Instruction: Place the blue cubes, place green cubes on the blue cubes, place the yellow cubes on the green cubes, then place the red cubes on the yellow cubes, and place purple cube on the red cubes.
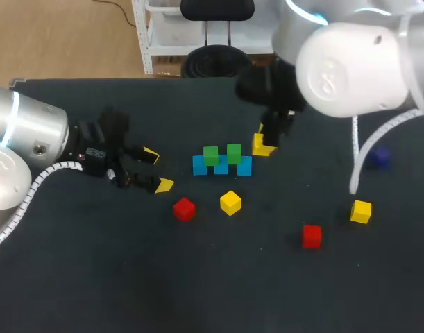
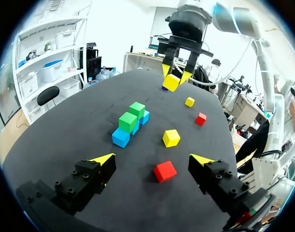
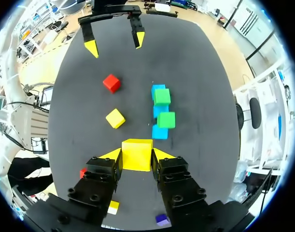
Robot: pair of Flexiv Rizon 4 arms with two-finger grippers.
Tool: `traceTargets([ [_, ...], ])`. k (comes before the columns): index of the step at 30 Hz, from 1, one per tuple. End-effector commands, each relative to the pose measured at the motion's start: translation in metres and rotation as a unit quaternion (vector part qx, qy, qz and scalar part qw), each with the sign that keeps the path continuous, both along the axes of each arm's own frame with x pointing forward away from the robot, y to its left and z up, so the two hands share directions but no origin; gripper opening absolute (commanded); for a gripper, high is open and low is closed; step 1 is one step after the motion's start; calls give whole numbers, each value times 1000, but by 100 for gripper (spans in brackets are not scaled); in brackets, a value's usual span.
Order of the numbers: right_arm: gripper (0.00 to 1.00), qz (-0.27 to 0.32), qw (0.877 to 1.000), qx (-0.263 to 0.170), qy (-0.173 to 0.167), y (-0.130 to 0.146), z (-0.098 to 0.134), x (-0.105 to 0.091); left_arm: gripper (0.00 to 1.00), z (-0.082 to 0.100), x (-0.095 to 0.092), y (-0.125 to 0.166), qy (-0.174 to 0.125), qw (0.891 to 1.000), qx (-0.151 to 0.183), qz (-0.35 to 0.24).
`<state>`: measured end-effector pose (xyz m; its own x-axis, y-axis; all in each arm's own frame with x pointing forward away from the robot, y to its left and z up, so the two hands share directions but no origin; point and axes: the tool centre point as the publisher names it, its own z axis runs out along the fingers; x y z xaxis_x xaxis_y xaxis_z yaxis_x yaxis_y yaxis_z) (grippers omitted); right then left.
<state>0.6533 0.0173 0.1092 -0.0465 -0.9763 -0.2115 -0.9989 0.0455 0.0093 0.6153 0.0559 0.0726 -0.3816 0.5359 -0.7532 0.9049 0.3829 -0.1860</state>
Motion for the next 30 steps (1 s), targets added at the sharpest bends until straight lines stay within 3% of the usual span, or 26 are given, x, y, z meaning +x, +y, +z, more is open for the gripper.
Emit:
traceTargets([
  [1,0,3,1000,-4,5,13,-2,13,100,-1,-1,1,-3,1000,-3,0],
  [16,0,37,999,-15,-1,54,-7,47,100,-1,-1,1,-3,1000,-3,0],
  [30,0,50,998,-31,27,66,-29,53,100,-1,-1,1,-3,1000,-3,0],
])
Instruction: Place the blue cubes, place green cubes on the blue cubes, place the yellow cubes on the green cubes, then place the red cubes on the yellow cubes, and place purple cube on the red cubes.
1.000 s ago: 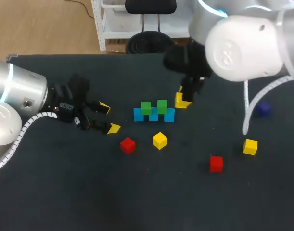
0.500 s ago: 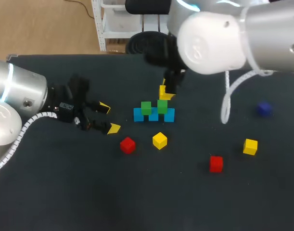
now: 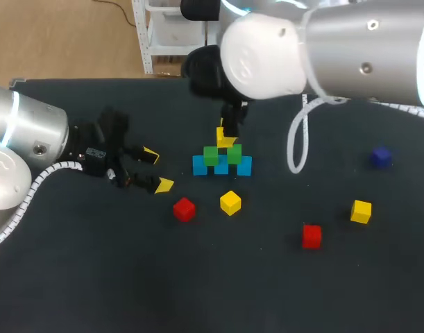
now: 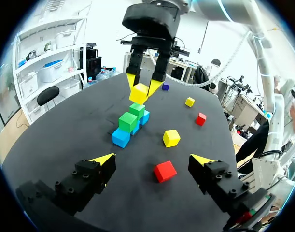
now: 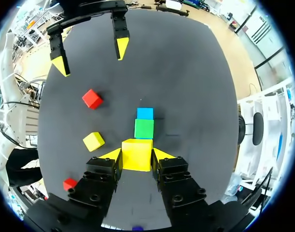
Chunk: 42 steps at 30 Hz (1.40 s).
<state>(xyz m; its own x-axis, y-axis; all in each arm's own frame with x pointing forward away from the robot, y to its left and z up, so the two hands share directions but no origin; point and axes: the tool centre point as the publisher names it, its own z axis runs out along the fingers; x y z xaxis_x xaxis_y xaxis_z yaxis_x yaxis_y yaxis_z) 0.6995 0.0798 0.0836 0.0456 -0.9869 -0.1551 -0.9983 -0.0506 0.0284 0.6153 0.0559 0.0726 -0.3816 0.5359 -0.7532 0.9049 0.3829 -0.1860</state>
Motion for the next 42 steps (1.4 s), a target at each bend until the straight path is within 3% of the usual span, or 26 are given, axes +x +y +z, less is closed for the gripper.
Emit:
traceTargets([
  [1,0,1,1000,-3,18,3,-4,7,100,-1,-1,1,-3,1000,-3,0],
  [42,0,-11,999,4,34,-1,-18,1,100,-1,-1,1,-3,1000,-3,0],
])
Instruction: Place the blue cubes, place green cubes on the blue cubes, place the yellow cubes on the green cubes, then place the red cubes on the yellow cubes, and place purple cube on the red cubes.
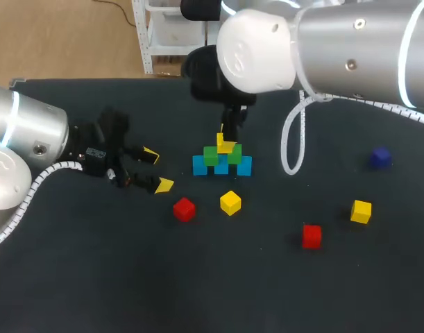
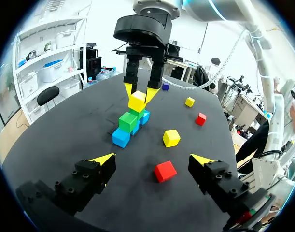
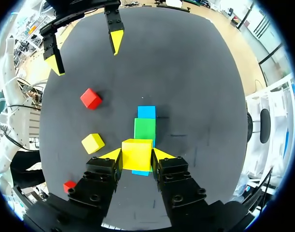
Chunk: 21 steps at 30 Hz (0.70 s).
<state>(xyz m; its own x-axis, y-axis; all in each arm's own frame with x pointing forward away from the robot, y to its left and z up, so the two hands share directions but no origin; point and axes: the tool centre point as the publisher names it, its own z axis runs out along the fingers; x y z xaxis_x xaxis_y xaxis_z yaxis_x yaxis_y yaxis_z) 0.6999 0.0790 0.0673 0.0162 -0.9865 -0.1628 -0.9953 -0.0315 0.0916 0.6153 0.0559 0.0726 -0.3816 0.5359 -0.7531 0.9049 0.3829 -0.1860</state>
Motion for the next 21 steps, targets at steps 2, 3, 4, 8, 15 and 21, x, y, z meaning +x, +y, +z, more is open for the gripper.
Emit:
traceTargets([
  [2,0,-1,1000,2,3,-1,-3,1,100,-1,-1,1,-3,1000,-3,0],
  [3,0,-2,1000,2,4,-1,-3,1,100,-1,-1,1,-3,1000,-3,0],
  [4,0,-2,1000,2,4,-1,-3,1,100,-1,-1,1,-3,1000,-3,0],
  [8,0,-1,1000,2,5,0,-4,2,100,-1,-1,1,-3,1000,-3,0],
  [15,0,1,1000,2,6,1,-4,3,100,-1,-1,1,-3,1000,-3,0],
  [21,0,1,1000,0,6,2,-4,4,100,-1,-1,1,-3,1000,-3,0],
])
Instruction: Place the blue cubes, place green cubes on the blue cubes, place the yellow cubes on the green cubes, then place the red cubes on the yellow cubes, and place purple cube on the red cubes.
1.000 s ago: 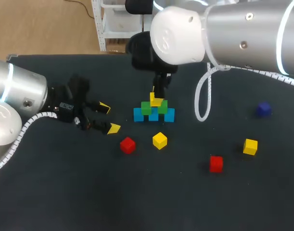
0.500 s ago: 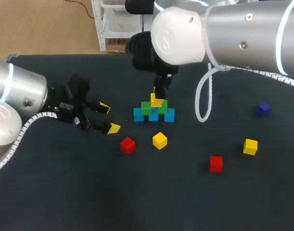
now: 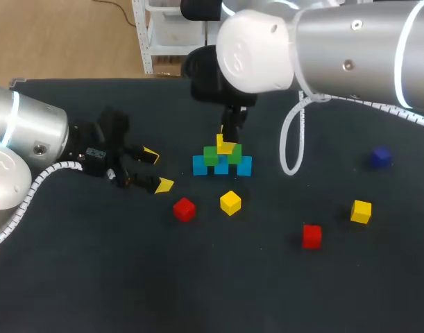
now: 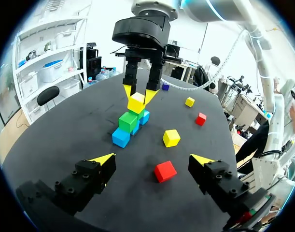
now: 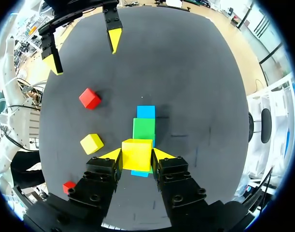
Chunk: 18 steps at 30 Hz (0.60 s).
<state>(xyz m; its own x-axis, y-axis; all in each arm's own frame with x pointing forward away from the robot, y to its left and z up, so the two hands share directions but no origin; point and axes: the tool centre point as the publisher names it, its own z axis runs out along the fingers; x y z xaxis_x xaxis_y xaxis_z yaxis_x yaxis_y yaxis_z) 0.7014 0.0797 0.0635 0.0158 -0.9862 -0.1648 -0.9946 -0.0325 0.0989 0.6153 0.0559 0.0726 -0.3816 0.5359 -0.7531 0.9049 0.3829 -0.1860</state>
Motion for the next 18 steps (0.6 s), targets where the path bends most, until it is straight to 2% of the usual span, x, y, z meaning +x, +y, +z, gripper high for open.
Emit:
traceTargets([
  [1,0,0,1000,-1,3,1,0,3,100,-1,-1,1,-3,1000,-3,0],
  [18,0,1,1000,-4,5,3,-1,3,100,-1,-1,1,-3,1000,-3,0],
])
